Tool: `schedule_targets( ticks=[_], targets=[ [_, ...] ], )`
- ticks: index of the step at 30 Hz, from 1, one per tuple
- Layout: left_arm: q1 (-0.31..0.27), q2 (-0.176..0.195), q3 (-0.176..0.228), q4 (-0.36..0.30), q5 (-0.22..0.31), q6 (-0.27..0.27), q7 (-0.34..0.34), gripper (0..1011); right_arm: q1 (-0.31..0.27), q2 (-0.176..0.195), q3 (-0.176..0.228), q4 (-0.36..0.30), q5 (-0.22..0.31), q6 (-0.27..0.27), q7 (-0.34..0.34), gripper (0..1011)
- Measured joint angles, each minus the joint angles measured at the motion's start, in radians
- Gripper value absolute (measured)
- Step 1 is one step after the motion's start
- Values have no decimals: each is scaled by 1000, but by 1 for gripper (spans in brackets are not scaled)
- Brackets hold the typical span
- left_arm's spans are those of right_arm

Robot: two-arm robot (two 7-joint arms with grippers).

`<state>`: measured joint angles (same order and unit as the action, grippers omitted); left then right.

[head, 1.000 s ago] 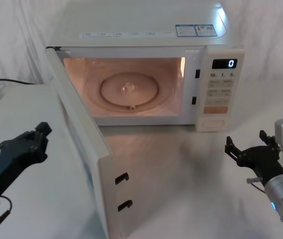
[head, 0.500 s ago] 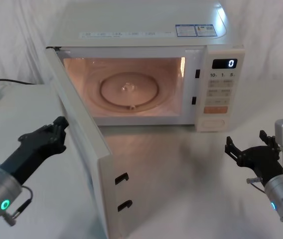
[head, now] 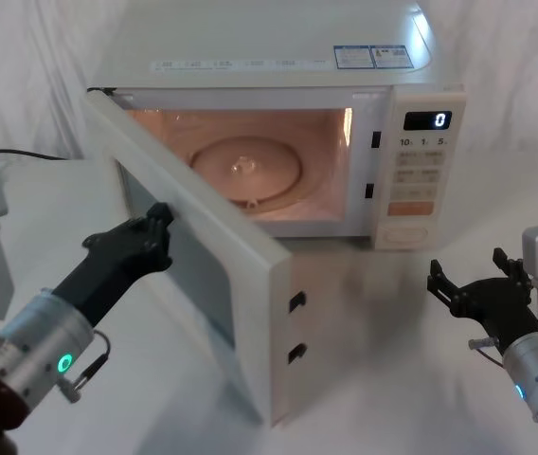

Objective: Press the button to open the microwave door with one hand; close the microwave door with the other hand.

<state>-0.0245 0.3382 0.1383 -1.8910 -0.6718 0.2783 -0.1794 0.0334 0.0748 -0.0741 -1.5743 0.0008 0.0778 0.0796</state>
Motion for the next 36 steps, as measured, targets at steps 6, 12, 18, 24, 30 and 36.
schedule_targets(
  ticks=[6, 12, 18, 24, 30, 36],
  targets=[
    [-40, -6, 40, 17, 10, -14, 22, 0, 0, 0, 0, 0, 0, 0, 0, 1002],
    [-86, -14, 75, 51, 24, -28, 51, 0, 0, 0, 0, 0, 0, 0, 0, 1002],
    [-134, -32, 99, 103, 30, -30, 76, 0, 0, 0, 0, 0, 0, 0, 0, 1002],
    [-178, -50, 117, 148, 31, -25, 87, 0, 0, 0, 0, 0, 0, 0, 0, 1002],
    [-222, -68, 137, 193, 34, -22, 88, 0, 0, 0, 0, 0, 0, 0, 0, 1002],
    [-253, -83, 154, 233, 51, -29, 92, 0, 0, 0, 0, 0, 0, 0, 0, 1002]
  ],
)
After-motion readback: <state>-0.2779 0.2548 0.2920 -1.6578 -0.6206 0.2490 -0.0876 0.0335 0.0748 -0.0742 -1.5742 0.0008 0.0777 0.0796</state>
